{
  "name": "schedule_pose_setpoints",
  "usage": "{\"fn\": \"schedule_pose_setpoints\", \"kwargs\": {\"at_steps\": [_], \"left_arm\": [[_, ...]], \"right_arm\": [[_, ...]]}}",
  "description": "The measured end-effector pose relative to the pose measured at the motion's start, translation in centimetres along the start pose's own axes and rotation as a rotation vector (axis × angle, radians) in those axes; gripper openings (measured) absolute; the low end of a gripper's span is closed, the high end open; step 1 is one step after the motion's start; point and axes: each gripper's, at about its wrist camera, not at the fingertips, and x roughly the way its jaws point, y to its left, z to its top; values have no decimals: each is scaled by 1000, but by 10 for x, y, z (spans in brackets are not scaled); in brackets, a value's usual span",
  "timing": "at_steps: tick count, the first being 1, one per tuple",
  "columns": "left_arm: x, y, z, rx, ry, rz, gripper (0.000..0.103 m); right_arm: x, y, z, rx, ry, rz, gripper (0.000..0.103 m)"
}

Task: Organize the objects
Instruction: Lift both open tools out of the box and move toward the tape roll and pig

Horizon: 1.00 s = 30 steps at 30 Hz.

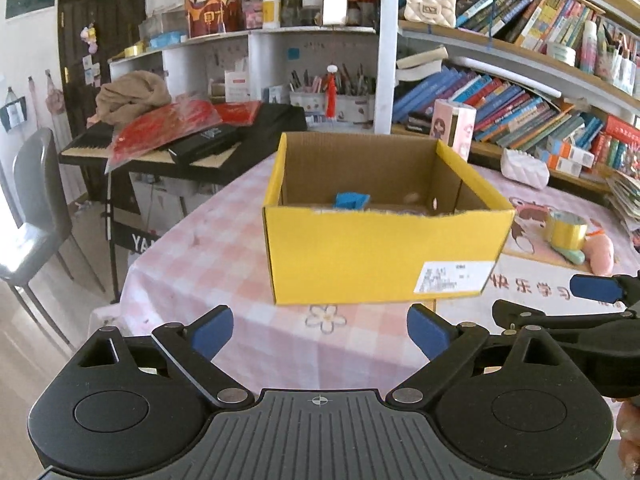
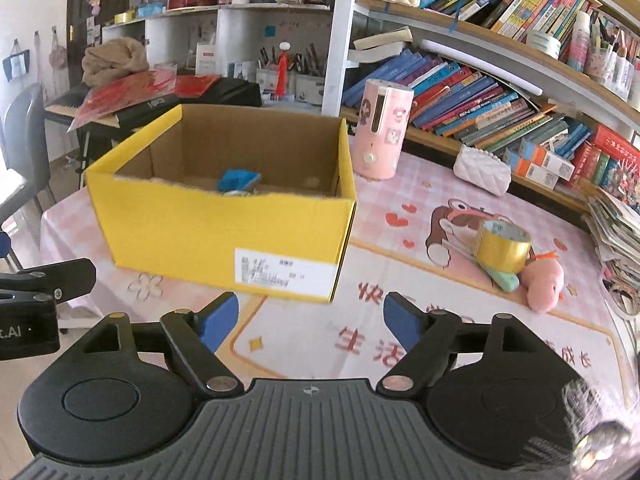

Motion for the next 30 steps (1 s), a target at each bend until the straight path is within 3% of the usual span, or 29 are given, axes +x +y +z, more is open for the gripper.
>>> {"fn": "schedule_pose_setpoints", "kwargs": {"at_steps": [19,30], "left_arm": [[-20,-19,-30,64,60,-85,98],[-20,-53,-36,133,70,-185,98]], "right_arm": [[-34,-9,-44,71,51,-69,86],[-50,-37,-65,141,77,-156,86]]}}
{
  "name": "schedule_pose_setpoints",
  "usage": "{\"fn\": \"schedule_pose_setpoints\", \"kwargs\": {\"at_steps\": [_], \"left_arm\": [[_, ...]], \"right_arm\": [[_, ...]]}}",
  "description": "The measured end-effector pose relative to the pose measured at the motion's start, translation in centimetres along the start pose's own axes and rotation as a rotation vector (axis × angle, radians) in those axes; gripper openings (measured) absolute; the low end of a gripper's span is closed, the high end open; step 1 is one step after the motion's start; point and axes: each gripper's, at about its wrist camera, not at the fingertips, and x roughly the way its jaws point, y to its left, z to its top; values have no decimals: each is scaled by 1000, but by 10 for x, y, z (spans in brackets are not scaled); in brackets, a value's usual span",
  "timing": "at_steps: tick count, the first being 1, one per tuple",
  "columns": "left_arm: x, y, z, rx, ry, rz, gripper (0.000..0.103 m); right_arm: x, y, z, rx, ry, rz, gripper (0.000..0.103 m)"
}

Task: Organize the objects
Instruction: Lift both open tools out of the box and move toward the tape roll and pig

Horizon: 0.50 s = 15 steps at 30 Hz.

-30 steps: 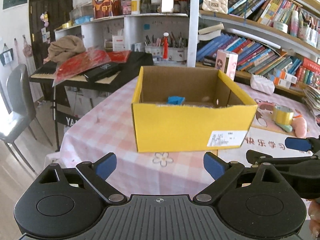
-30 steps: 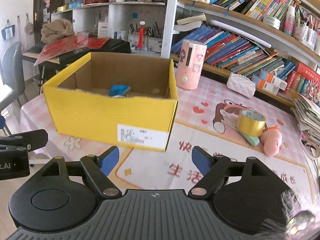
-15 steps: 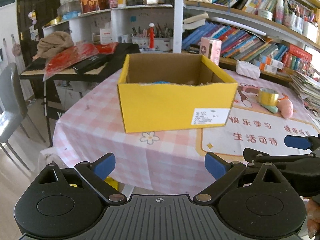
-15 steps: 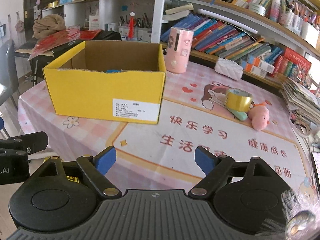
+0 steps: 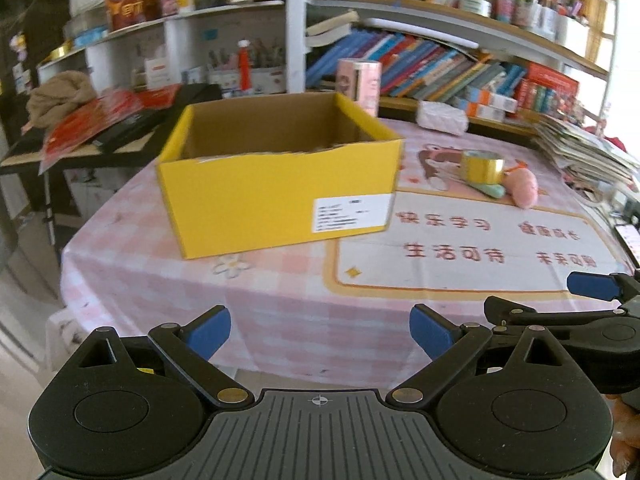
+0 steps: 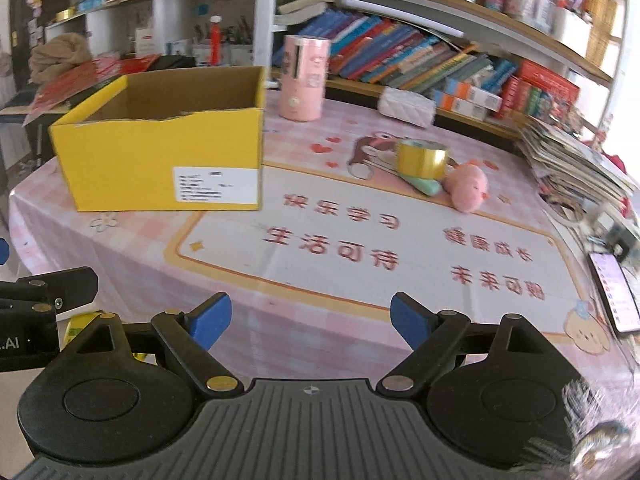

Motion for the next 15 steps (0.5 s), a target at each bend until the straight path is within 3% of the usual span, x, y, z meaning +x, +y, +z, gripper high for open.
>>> {"fn": "schedule_pose_setpoints", "kwargs": {"at_steps": [15], "left_arm": [[33,-60,22,92,15,-100,98]], "right_arm": [[13,-66,-3,111,27,-122,86]]}}
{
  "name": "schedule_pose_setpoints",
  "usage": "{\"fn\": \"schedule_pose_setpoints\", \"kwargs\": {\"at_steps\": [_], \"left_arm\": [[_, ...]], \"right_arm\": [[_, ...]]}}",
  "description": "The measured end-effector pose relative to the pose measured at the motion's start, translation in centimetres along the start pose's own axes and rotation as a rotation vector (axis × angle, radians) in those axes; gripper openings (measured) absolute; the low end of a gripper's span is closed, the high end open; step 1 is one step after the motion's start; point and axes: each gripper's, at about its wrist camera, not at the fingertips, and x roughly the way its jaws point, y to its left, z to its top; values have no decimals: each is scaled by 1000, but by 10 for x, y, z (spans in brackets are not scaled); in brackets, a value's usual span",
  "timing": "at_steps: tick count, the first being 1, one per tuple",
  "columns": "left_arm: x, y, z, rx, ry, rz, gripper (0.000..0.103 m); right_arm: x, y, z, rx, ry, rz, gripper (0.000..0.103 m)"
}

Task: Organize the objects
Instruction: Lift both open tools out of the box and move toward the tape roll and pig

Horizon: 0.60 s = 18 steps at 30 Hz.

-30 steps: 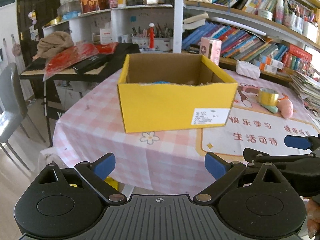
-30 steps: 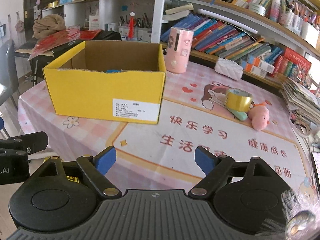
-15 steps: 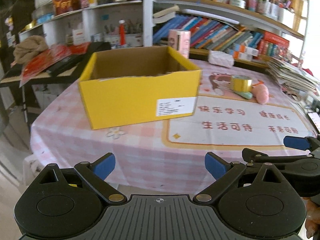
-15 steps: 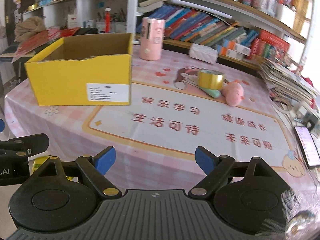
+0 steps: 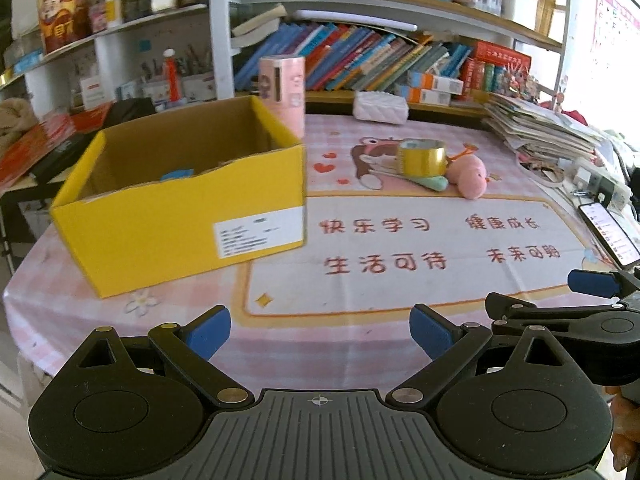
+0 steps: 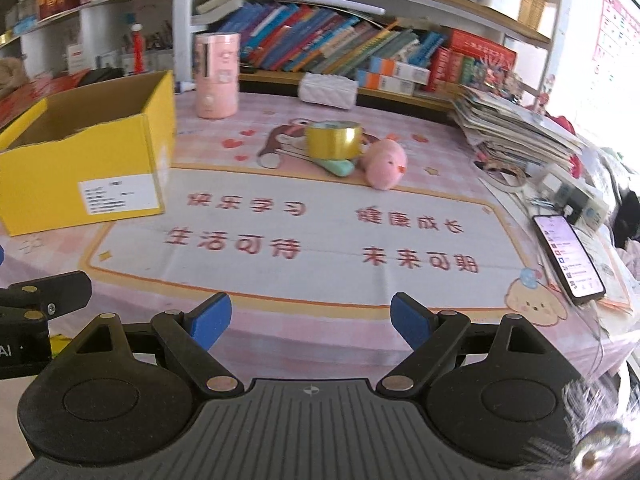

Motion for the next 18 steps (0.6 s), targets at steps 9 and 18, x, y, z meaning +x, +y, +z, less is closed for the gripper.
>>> {"fn": "schedule_pose_setpoints", "kwargs": {"at_steps": [9,18], "left_arm": [[35,-28,29,-2,8,-8,98],[69,-49,59,-29,0,-3,98]], "right_arm": [[33,-35,26,7,23,-10,86],[69,-64,55,-7,36,-2,86]]}}
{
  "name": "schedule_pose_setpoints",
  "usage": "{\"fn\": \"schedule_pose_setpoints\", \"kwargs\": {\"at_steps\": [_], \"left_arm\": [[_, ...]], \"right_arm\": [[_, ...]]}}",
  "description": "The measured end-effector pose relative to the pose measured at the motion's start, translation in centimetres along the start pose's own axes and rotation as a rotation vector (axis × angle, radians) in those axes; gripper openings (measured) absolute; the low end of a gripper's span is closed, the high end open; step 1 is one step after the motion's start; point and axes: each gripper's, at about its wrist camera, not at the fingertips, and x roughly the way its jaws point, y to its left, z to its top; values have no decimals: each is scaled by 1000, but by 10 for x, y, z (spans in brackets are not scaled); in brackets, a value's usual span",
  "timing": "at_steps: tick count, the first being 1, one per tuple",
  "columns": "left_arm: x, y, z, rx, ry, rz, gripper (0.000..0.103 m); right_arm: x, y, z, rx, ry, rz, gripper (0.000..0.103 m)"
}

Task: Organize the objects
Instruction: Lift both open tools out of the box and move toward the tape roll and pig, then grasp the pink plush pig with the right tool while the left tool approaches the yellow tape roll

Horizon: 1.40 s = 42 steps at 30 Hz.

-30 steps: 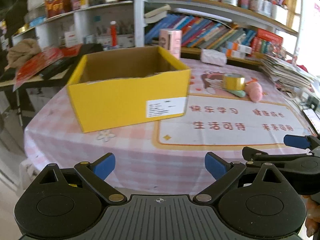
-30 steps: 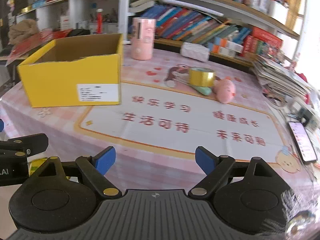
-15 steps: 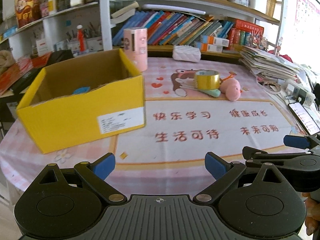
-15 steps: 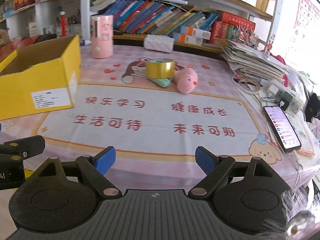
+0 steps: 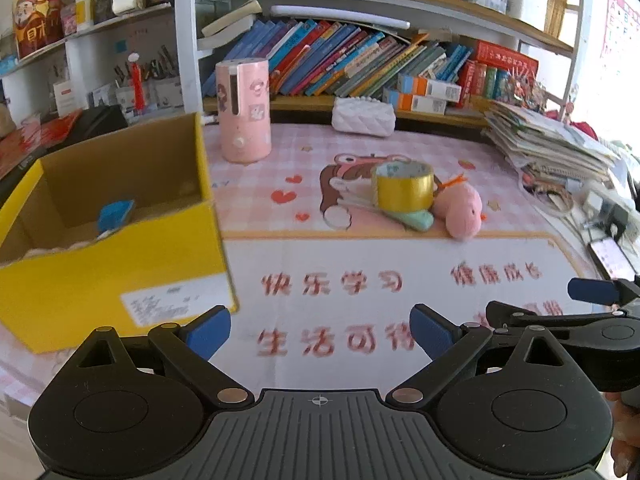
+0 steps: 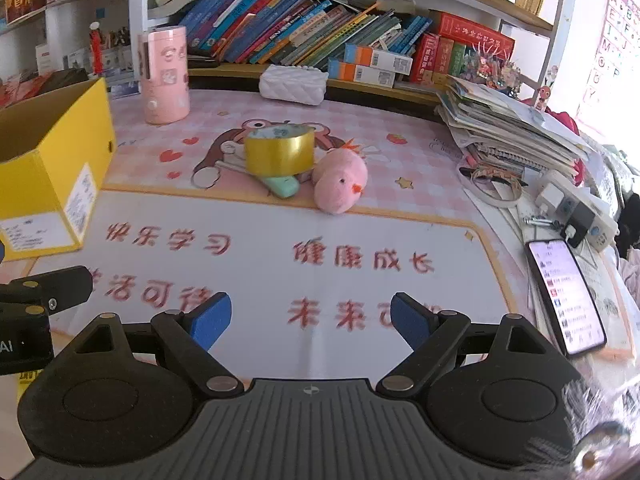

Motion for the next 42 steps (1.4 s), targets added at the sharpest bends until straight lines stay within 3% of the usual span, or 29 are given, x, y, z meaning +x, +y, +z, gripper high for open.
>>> {"fn": "schedule_pose_setpoints", "kwargs": {"at_steps": [22,38,42], "left_arm": [[55,-38,50,-27,-10,76,98],[93,-41,78,-45,-3,101,98],[100,-44,84,-30,-3,92,98]], "right_arm": [[70,-52,63,-1,-24,92,80],[154,-71,100,92,69,180,68],[177,-72,103,120,120,218,58]]}}
